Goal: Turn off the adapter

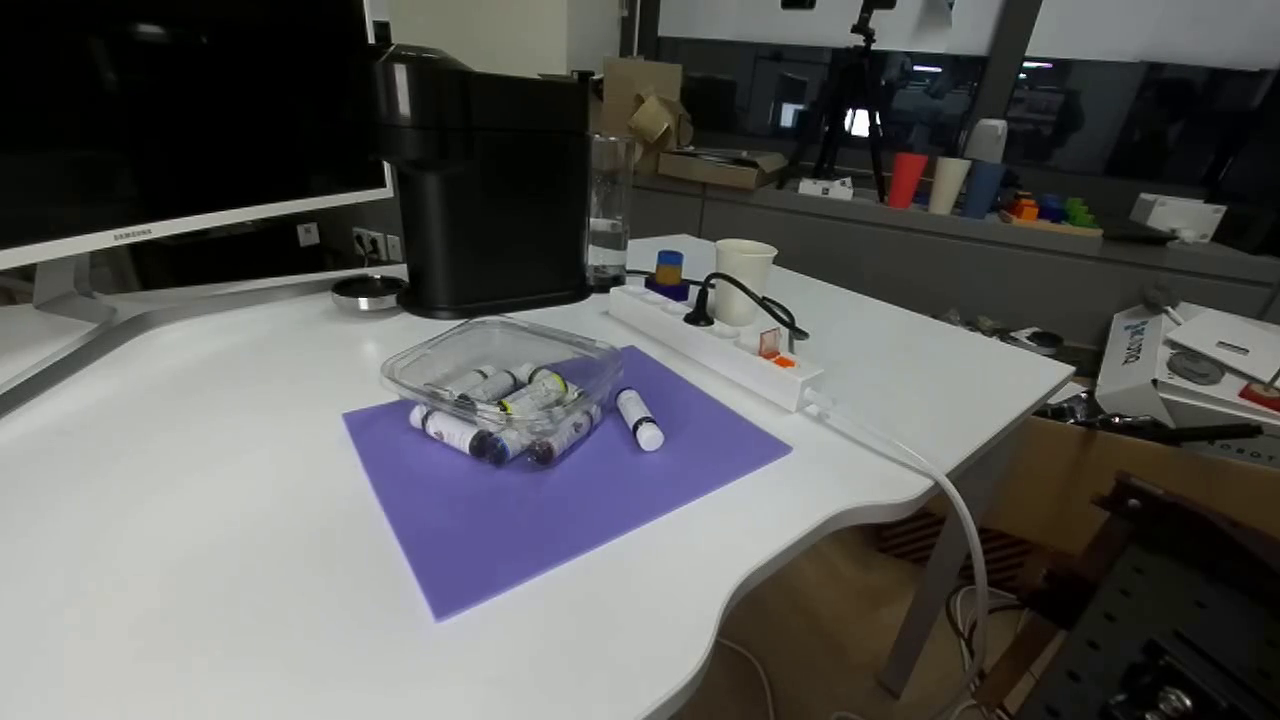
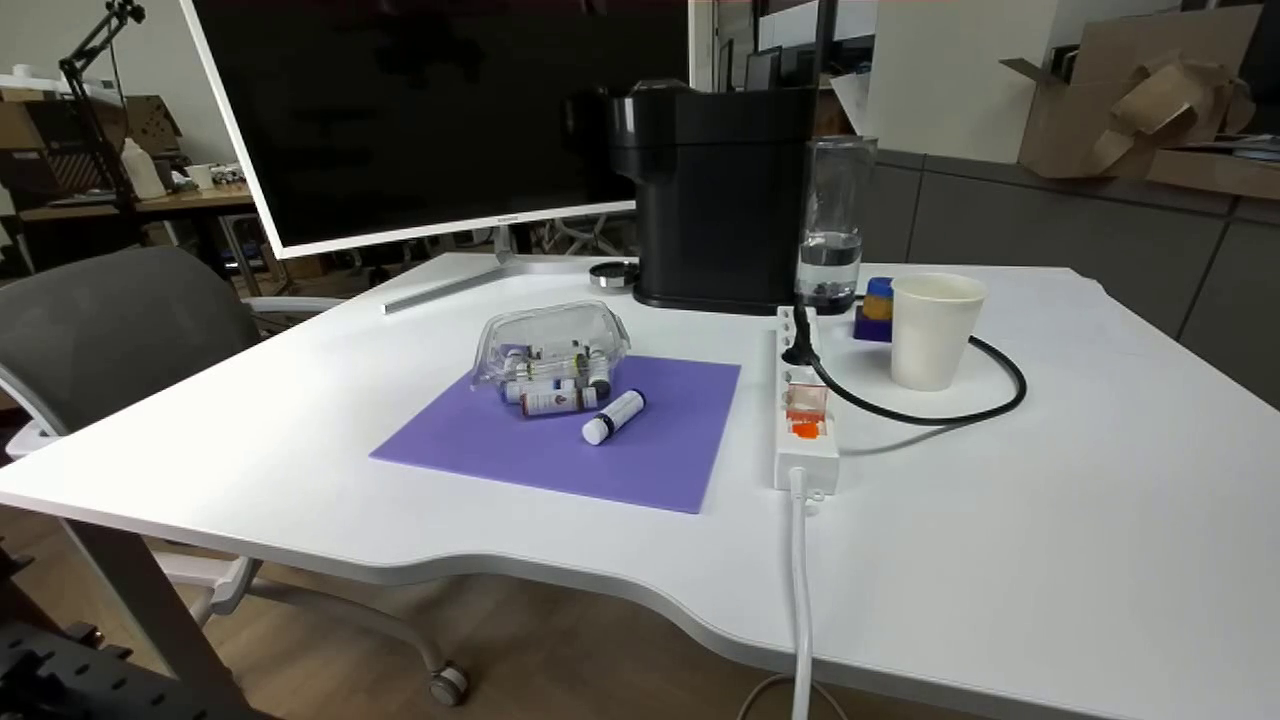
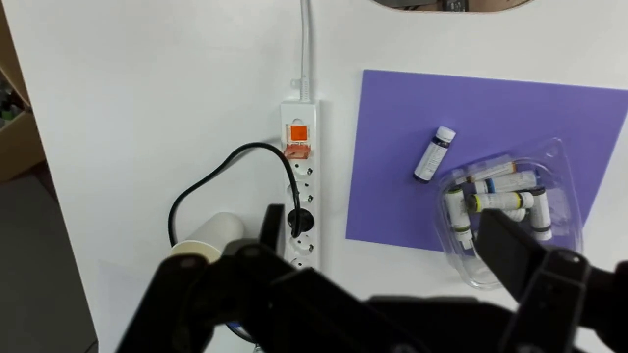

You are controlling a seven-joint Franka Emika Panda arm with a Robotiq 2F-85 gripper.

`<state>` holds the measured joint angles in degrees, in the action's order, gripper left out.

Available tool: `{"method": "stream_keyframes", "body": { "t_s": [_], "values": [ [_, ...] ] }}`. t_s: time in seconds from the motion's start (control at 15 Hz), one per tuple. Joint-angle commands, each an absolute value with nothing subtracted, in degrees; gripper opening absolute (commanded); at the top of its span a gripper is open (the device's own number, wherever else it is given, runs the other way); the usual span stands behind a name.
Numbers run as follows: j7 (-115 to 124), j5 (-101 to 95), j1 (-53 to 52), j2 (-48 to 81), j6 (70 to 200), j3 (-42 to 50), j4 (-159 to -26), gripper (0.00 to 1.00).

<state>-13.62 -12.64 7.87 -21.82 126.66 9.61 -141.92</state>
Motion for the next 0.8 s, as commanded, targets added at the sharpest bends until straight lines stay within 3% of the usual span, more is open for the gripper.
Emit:
{"method": "stream_keyframes", "body": {
  "t_s": [0.0, 0.47, 0.73],
  "values": [
    [-16.91, -13.28, 9.06, -12.29, 132.09, 12.02, -136.87, 1.0],
    [-20.52, -11.53, 10.95, 3.84, 139.4, 13.25, -131.81, 1.0],
    [-19.24, -11.73, 11.58, 5.08, 139.88, 12.65, -132.91, 1.0]
  ]
}}
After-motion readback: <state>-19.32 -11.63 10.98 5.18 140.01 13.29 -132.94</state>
